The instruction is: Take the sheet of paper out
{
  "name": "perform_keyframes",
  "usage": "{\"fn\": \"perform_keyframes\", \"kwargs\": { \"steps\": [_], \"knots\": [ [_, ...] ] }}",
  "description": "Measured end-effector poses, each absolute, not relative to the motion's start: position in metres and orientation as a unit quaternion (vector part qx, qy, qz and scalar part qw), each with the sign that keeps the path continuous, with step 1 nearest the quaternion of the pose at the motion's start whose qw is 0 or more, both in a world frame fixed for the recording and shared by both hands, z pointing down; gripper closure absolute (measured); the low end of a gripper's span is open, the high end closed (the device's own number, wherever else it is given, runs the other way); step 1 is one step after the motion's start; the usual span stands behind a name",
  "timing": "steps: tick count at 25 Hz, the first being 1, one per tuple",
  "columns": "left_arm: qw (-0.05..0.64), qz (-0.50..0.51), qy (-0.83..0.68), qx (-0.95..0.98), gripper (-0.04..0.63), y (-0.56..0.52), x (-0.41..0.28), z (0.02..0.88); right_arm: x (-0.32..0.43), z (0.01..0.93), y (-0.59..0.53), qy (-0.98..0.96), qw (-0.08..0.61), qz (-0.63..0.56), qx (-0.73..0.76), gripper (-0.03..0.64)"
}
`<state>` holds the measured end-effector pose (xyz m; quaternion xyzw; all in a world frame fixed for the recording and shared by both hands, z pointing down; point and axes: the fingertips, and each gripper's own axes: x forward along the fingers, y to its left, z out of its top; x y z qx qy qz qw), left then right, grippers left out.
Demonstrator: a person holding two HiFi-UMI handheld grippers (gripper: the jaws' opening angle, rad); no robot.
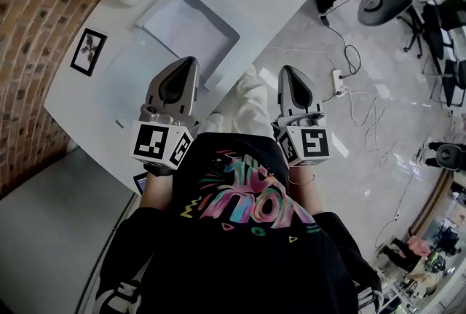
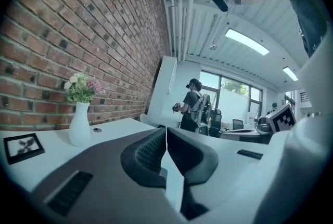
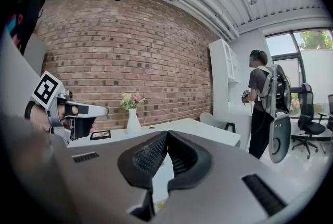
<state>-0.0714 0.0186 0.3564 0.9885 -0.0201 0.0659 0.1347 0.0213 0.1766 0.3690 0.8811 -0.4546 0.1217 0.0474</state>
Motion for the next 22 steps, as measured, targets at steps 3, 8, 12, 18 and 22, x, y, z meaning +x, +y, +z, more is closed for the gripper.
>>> {"fn": "perform_keyframes", "kwargs": {
  "steps": [3, 8, 12, 18, 22],
  "knots": [
    [0.130, 0.059, -0.068, 0.987, 0.569, -0.003, -0.059, 0.355, 0.053, 0.369, 0.155, -0.488, 0.055, 0.121, 0.862, 0.600],
    [0.128, 0.045, -0.188, 0.973, 0.569, -0.038, -0.044, 0.351, 0.117, 0.359, 0.097, -0.578, 0.065, 0.098, 0.808, 0.600],
    [0.126, 0.037, -0.277, 0.952, 0.569, -0.057, -0.037, 0.349, 0.154, 0.355, 0.059, -0.635, 0.069, 0.089, 0.764, 0.600],
    [0.120, 0.023, -0.396, 0.910, 0.569, -0.076, -0.037, 0.342, 0.179, 0.356, 0.010, -0.720, 0.086, 0.091, 0.682, 0.600],
    [0.129, 0.021, -0.465, 0.875, 0.569, -0.070, -0.039, 0.348, 0.185, 0.357, -0.014, -0.771, 0.101, 0.094, 0.621, 0.600]
  ]
}}
